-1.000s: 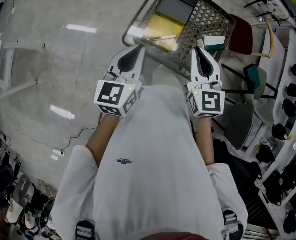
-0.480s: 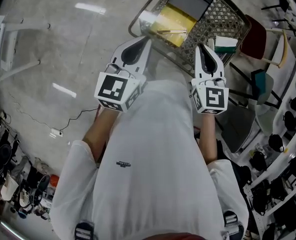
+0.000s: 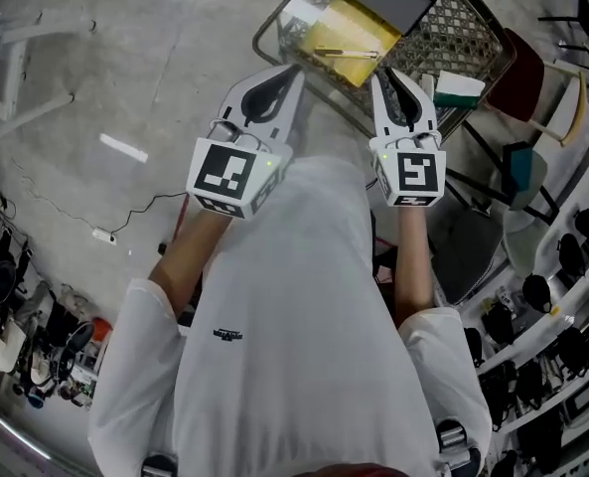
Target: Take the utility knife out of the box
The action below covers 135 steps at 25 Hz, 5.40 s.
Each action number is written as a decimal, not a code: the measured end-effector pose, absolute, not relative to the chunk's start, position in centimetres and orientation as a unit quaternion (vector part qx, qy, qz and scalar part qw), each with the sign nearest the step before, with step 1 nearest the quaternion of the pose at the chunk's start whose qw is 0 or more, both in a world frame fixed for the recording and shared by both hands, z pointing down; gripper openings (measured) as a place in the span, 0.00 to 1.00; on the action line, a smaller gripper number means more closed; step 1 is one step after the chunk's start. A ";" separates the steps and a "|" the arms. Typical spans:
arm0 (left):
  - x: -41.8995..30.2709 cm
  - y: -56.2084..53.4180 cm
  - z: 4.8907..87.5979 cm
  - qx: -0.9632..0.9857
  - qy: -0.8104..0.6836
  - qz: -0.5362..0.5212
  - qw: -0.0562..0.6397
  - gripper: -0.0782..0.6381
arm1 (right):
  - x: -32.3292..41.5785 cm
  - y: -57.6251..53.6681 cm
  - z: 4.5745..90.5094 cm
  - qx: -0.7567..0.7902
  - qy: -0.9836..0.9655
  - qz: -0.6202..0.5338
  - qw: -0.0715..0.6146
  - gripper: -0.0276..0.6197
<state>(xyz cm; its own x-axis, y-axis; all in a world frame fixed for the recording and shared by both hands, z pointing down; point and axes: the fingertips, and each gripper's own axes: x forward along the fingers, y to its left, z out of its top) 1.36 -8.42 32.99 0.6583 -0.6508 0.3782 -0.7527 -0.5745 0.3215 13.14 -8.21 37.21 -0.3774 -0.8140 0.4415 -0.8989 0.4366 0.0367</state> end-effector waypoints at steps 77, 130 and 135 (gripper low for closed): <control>1.2 -8.1 49.6 0.819 -0.437 0.151 0.340 0.11 | 10.0 -10.7 67.4 0.022 -0.824 0.001 0.566 0.20; -5.0 -3.8 25.8 0.880 -0.436 0.026 0.186 0.11 | 11.5 -3.0 23.1 0.575 -0.815 0.011 0.064 0.20; -5.3 -3.4 25.1 0.881 -0.437 0.020 0.180 0.11 | 11.5 -2.1 22.9 0.585 -0.809 0.016 0.054 0.20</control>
<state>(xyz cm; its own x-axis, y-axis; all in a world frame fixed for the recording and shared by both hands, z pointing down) -5.26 -3.39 25.13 0.6175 -0.7626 0.1927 -0.7770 -0.5531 0.3007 11.47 -2.13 22.87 -0.3102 -0.9447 0.1062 -0.9481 0.3156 0.0385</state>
